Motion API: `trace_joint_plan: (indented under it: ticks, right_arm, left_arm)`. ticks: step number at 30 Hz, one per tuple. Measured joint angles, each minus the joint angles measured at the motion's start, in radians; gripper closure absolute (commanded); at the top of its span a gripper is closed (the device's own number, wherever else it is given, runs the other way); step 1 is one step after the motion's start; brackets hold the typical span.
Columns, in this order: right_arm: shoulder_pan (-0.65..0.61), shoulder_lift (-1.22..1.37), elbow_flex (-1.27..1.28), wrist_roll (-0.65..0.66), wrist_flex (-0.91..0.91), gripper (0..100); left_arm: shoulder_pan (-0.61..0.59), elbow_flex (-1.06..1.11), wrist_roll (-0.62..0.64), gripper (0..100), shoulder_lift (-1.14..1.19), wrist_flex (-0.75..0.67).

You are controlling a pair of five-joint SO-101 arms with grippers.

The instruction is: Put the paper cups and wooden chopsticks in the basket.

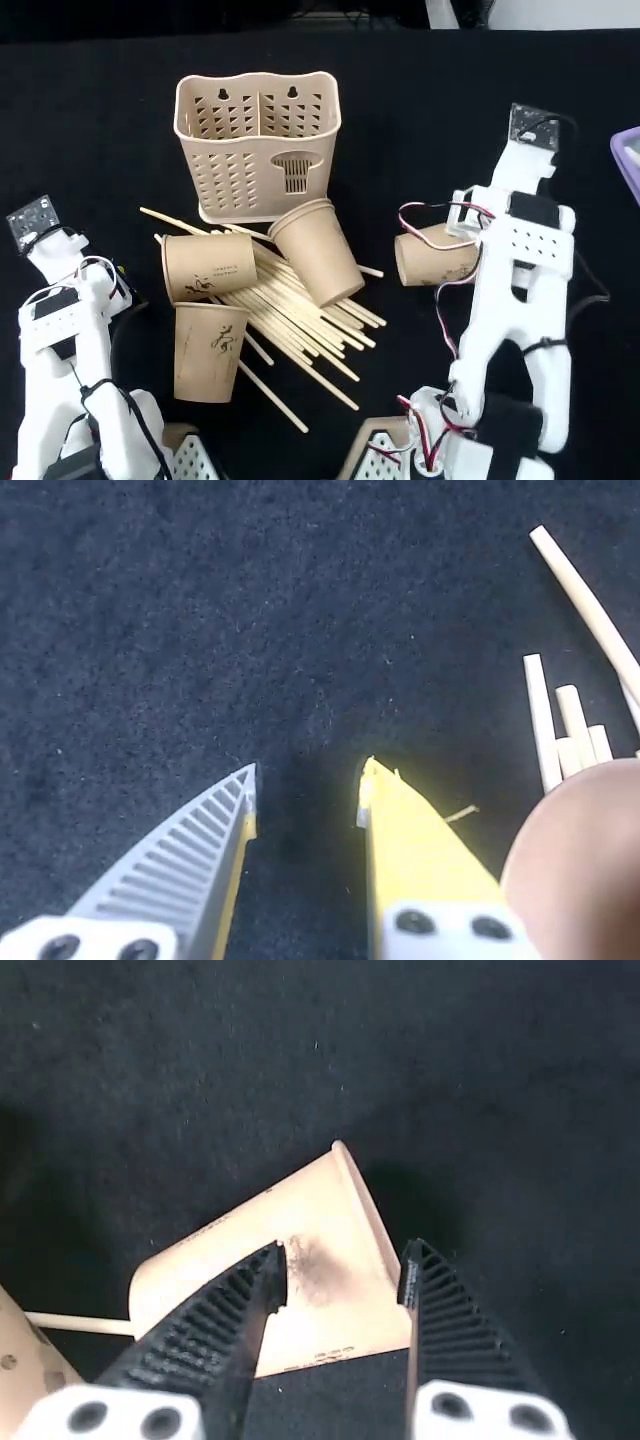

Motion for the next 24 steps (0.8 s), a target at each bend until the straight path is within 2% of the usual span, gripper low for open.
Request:
trace_joint_plan:
  ticks: [6, 11, 13, 16, 24]
  right_arm:
    - [0.000, 0.103, -0.063, 0.000, 0.003, 80.4]
    - [0.000, 0.241, -0.193, -0.002, 0.100, 80.7]
    - [0.000, 0.287, -0.250, 0.014, 0.144, 85.1]
    - [0.000, 0.338, -0.301, 0.072, 0.176, 98.5]
    - [0.003, 0.361, -0.316, 0.104, 0.201, 98.8]
  left_arm:
    - [0.000, 0.000, 0.000, 83, 0.000, 0.000]
    - [0.000, 0.000, 0.000, 83, 0.000, 0.000]
    - [0.000, 0.000, 0.000, 83, 0.000, 0.000]
    - [0.000, 0.000, 0.000, 83, 0.000, 0.000]
    - [0.000, 0.000, 0.000, 83, 0.000, 0.000]
